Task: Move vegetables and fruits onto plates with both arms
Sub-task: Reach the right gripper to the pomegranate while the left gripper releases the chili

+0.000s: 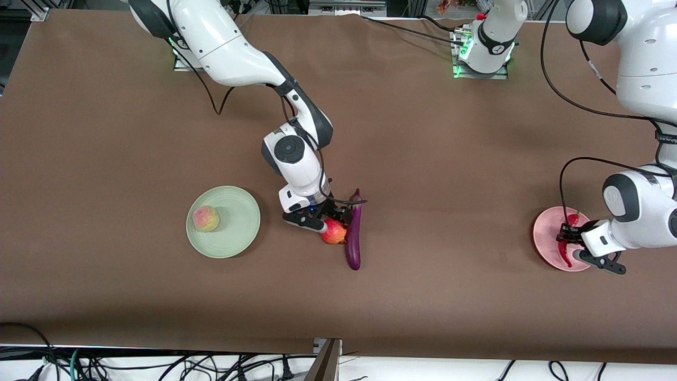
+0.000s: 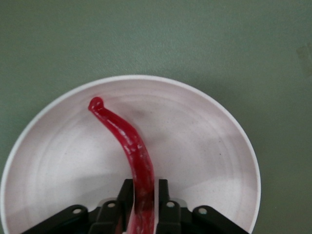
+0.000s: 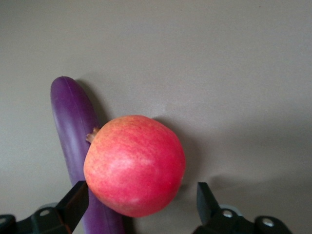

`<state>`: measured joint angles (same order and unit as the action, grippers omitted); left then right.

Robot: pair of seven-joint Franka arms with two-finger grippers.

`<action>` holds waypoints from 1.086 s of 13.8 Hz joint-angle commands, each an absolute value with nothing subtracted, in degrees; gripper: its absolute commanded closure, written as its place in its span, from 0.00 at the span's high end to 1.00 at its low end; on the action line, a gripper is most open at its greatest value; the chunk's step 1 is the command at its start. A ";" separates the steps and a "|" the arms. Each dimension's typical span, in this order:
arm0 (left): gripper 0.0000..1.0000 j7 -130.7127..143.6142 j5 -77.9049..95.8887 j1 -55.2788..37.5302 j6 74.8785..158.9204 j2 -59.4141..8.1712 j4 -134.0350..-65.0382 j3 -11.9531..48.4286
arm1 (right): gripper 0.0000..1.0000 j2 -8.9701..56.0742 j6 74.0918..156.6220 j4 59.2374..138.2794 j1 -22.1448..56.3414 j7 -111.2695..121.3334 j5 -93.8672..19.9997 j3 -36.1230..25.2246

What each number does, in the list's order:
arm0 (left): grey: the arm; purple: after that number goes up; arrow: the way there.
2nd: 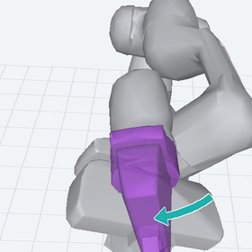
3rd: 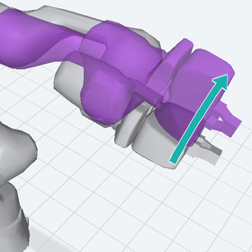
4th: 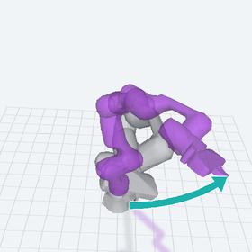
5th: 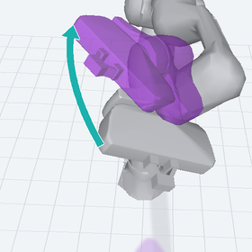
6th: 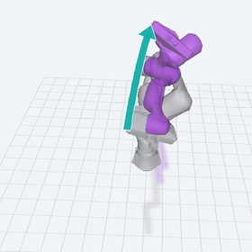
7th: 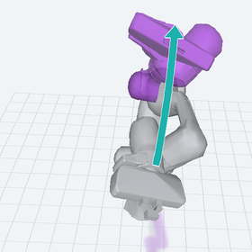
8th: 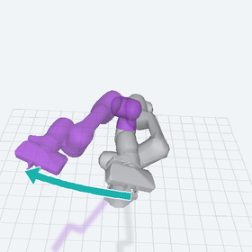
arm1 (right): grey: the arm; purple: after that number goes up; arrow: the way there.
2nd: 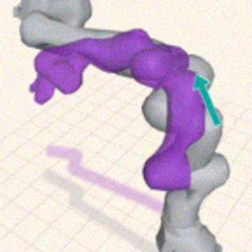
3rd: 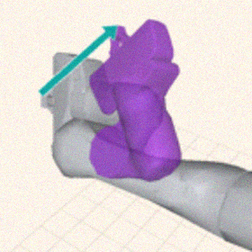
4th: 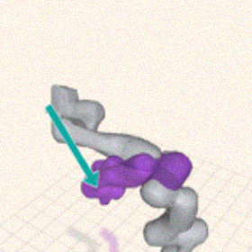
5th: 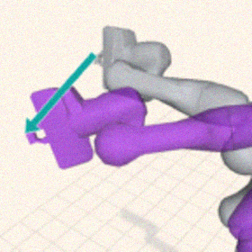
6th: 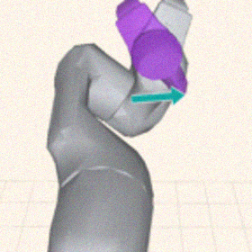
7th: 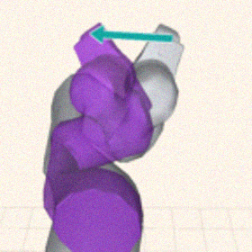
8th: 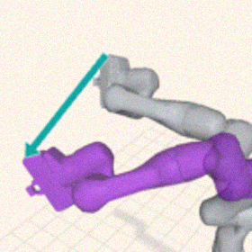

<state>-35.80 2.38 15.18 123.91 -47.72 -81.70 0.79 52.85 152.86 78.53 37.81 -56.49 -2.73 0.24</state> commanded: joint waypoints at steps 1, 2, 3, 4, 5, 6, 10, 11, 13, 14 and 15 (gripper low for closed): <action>1.00 -35.07 2.46 15.12 122.61 -48.08 -79.01 1.14 | 0.56 54.14 153.72 77.17 37.97 -56.08 -1.50 0.18; 1.00 -34.98 2.55 15.20 121.74 -47.38 -78.93 1.32 | 0.48 54.14 153.72 77.17 37.97 -56.07 -1.49 0.18; 1.00 -34.46 2.64 15.12 120.60 -47.03 -78.93 1.58 | 0.47 54.05 153.63 77.25 37.97 -55.73 -1.41 0.09; 1.00 -31.93 2.90 15.12 119.54 -45.98 -78.93 2.28 | 0.47 53.53 153.20 77.17 37.88 -55.46 -1.06 0.00; 1.00 -28.69 3.07 14.60 118.49 -45.18 -78.93 3.24 | 0.47 53.00 152.76 77.17 37.71 -55.37 -1.05 0.00; 1.00 -25.52 3.34 13.37 116.91 -44.31 -78.93 4.03 | 0.47 52.30 151.27 77.17 37.71 -55.28 -1.05 0.00; 1.00 -6.64 3.34 6.61 111.80 -41.23 -79.01 7.64 | 1.00 51.59 149.59 77.25 38.06 -55.55 -0.53 0.00; 1.00 -1.72 3.34 4.76 111.54 -41.22 -79.10 8.95 | 1.00 51.59 149.59 77.43 37.97 -55.29 1.04 -0.09; 1.00 10.22 3.34 -0.24 111.62 -41.48 -79.19 10.89 | 1.00 51.59 149.33 77.52 37.97 -55.20 1.93 0.00; 1.00 16.03 3.34 -3.31 111.88 -41.75 -79.19 10.99 | 1.00 51.59 149.33 77.52 37.88 -55.11 2.54 -0.09; 1.00 21.65 3.43 -6.30 112.32 -42.10 -79.19 10.99 | 1.00 51.59 149.33 77.52 37.71 -55.02 3.59 -0.09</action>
<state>12.85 2.83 -1.59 112.24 -41.95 -78.98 11.59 52.47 150.19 77.00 37.84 -55.47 1.77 -0.05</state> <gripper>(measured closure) 0.000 0.000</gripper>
